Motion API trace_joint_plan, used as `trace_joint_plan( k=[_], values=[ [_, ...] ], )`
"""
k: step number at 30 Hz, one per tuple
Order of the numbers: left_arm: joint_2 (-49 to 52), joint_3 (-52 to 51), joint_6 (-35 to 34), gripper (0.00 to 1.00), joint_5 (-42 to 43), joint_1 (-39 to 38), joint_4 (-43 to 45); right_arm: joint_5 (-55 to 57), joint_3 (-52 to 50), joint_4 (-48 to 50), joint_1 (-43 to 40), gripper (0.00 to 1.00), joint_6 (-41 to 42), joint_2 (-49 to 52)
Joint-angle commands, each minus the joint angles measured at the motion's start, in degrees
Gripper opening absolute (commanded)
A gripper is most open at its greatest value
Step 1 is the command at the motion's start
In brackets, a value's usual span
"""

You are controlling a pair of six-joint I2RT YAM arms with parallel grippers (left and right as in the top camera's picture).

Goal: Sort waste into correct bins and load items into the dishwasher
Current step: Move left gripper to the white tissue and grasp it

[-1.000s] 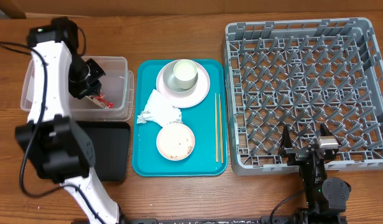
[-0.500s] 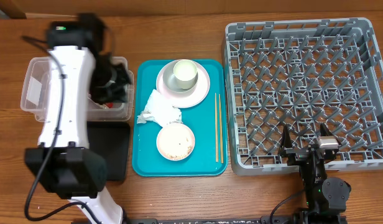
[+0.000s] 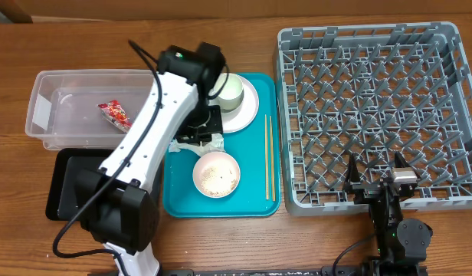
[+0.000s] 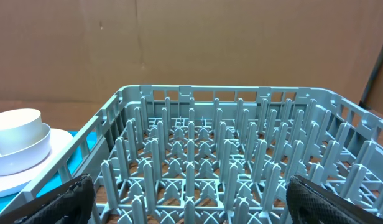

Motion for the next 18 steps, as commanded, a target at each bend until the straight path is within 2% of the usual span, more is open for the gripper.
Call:
trace_joint_plan(
  k=[1, 3, 5, 14, 18],
  values=[
    [0.2, -0.5, -1.4, 0.22, -4.79, -0.31, 1.6, 0.5, -0.59, 0.22, -0.48, 1.0, -0.22, -0.57],
    [0.2, -0.68, -1.4, 0.31, -5.92, -0.31, 3.23, 0.5, -0.59, 0.22, -0.48, 1.0, -0.22, -0.57],
    [0.2, -1.07, -1.4, 0.34, -7.08, -0.24, 5.18, 0.5, -0.59, 0.22, -0.48, 1.0, -0.22, -0.57],
    [0.2, -7.67, -0.87, 0.44, -10.25, -0.26, 15.96, 0.5, -0.59, 0.22, -0.48, 0.99, -0.22, -0.57],
    [0.2, -12.37, -0.9, 0.44, -10.23, -0.24, 21.42, 0.5, -0.59, 0.24, -0.48, 1.0, -0.22, -0.57]
  ],
)
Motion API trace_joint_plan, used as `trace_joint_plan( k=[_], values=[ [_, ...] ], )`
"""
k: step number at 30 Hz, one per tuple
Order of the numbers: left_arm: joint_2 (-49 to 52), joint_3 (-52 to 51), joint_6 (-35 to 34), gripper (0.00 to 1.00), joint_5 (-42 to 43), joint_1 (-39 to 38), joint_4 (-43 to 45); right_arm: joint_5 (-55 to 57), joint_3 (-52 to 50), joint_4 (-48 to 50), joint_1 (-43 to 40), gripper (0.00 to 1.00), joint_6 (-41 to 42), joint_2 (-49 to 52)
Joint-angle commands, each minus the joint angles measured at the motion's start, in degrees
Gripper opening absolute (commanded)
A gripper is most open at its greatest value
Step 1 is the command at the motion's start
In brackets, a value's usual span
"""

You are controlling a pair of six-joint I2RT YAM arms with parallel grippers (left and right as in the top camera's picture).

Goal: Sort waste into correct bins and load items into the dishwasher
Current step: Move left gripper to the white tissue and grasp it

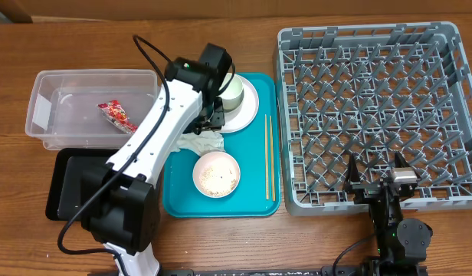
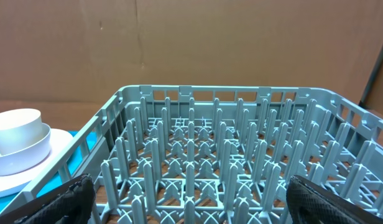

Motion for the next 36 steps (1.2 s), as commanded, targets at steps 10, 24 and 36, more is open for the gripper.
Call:
trace_joint_plan(
  k=[10, 24, 36],
  values=[
    [0.22, -11.93, 0.04, 0.49, -0.92, 0.0, 10.84, 0.52, -0.59, 0.22, -0.48, 1.0, -0.22, -0.57],
    [0.22, -18.71, -1.05, 0.63, -0.92, -0.13, 20.72, 0.52, -0.59, 0.22, -0.48, 1.0, -0.22, -0.57],
    [0.24, -22.08, -1.46, 0.7, -0.61, -0.13, 25.14, 0.52, -0.59, 0.22, -0.48, 1.0, -0.22, -0.57]
  ],
)
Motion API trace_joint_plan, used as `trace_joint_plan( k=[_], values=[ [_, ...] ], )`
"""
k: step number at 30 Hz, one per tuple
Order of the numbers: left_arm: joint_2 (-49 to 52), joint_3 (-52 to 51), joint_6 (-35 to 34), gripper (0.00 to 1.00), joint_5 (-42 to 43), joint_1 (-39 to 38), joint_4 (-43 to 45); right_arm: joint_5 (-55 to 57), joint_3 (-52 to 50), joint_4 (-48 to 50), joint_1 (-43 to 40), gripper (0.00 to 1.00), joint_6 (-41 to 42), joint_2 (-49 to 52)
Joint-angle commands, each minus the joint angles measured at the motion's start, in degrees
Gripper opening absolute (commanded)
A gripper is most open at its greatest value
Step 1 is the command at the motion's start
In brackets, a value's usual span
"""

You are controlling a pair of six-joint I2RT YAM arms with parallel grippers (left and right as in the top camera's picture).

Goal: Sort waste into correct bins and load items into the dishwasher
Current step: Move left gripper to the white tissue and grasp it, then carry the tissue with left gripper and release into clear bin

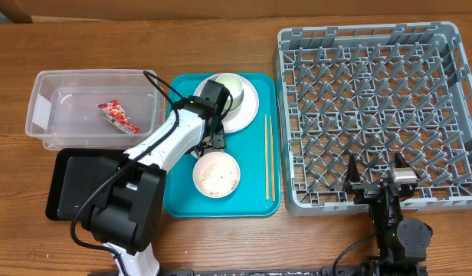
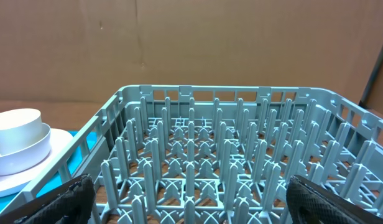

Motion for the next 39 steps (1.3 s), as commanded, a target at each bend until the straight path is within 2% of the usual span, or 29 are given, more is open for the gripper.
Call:
trace_joint_plan(
  k=[1, 4, 9, 15, 18, 22, 24, 28, 33, 39],
  values=[
    [0.22, -0.48, -1.2, 0.7, -0.15, -0.09, 0.26, 0.52, -0.59, 0.24, -0.48, 0.99, -0.2, -0.57],
    [0.22, -0.55, -1.18, 0.69, 1.55, -0.09, 0.02, 0.52, -0.59, 0.26, -0.48, 1.0, -0.2, -0.57],
    [0.28, -1.86, -1.2, 0.55, 4.28, -0.09, 0.46, 0.52, -0.59, 0.24, -0.48, 1.0, -0.2, -0.57],
    [0.92, -1.86, -1.22, 0.49, 4.55, -0.09, 1.42, 0.52, -0.59, 0.24, -0.48, 1.0, -0.2, -0.57],
    [1.03, -1.86, -1.2, 0.41, 5.05, -0.09, 1.62, 0.52, -0.59, 0.24, -0.48, 1.0, -0.2, -0.57],
    [1.03, -1.86, -1.2, 0.39, 5.09, -0.09, 1.55, 0.52, -0.59, 0.24, -0.48, 1.0, -0.2, -0.57],
    [1.03, -1.86, -1.2, 0.31, 5.09, -0.09, 1.55, 0.52, -0.59, 0.24, -0.48, 1.0, -0.2, -0.57],
    [1.03, -1.86, -1.18, 0.04, 5.14, -0.09, 1.49, 0.52, -0.59, 0.24, -0.48, 1.0, -0.2, -0.57],
    [1.01, -1.27, -1.18, 0.04, 5.55, -0.09, 0.72, 0.52, -0.59, 0.24, -0.48, 1.0, -0.2, -0.57],
    [0.94, 6.16, -1.2, 0.04, 5.53, 0.02, -7.04, 0.52, -0.59, 0.24, -0.48, 1.0, -0.2, -0.57]
  ],
)
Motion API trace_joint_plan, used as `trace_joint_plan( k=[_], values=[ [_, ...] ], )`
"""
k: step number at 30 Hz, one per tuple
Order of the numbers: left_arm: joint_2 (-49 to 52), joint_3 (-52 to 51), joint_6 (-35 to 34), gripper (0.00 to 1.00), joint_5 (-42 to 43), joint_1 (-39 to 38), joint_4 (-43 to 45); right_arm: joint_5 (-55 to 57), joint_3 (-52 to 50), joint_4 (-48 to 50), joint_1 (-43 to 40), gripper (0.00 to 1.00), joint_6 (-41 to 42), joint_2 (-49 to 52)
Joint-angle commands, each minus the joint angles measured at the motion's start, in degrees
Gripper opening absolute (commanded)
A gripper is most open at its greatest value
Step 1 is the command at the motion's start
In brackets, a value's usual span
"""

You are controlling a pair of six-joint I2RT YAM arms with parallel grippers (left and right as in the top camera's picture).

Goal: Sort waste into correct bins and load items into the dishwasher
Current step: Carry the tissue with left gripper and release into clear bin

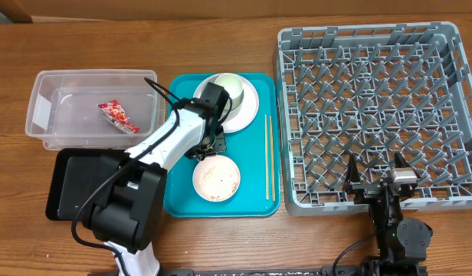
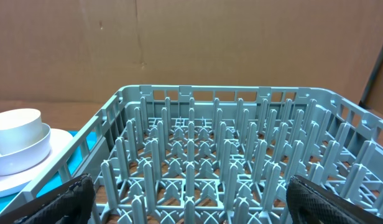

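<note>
A teal tray (image 1: pixel 178 198) carries a white plate (image 1: pixel 247 113) with a pale cup (image 1: pixel 231 90) on it, a white bowl (image 1: pixel 216 179) with crumbs in it, and a pair of chopsticks (image 1: pixel 269 157). My left gripper (image 1: pixel 208 144) is down low on the tray, between plate and bowl; its jaws are hidden under the wrist. No napkin shows there. The right gripper (image 1: pixel 375 170) rests open at the near edge of the grey dish rack (image 1: pixel 281 115) with nothing between its fingers. From the right wrist view I see the rack (image 2: pixel 198 143) and the cup (image 2: pixel 17 130).
A clear bin (image 1: pixel 44 115) at the left holds a red wrapper (image 1: pixel 115 114). A black bin (image 1: pixel 67 184) sits in front of it, partly under the left arm. The rack fills the right of the table.
The left gripper has shifted slightly toward the bowl, and the bowl now lies a little nearer the tray's front edge. The right arm has not moved.
At first the left arm stood high over the tray with a crumpled white napkin showing under its gripper, between plate and bowl. The napkin still showed a moment later. Then the arm was down low there and the napkin no longer showed, as now.
</note>
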Motion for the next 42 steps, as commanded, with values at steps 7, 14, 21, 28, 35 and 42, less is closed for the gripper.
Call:
trace_joint_plan(
  k=[7, 14, 21, 28, 35, 42],
  values=[
    [0.28, 22.38, 1.68, 0.04, -1.68, 0.48, -14.78, 0.5, -0.59, 0.24, -0.46, 1.0, -0.22, -0.57],
    [0.28, 34.32, 1.64, 0.04, -12.13, 4.66, -20.55, 0.5, -0.59, 0.24, -0.46, 1.0, -0.22, -0.57],
    [0.72, 33.4, 1.29, 0.04, -13.49, 13.75, -21.0, 0.5, -0.59, 0.24, -0.46, 1.0, -0.22, -0.57],
    [0.72, 28.41, -2.12, 0.04, -13.42, 21.77, -20.39, 0.5, -0.59, 0.24, -0.46, 1.0, -0.22, -0.57],
    [0.74, 21.62, -2.23, 0.08, -13.44, 24.81, -15.39, 0.5, -0.59, 0.24, -0.46, 1.0, -0.22, -0.57],
    [0.74, 16.48, -2.19, 0.1, -13.46, 24.92, -10.19, 0.5, -0.59, 0.24, -0.46, 1.0, -0.22, -0.57]
  ],
)
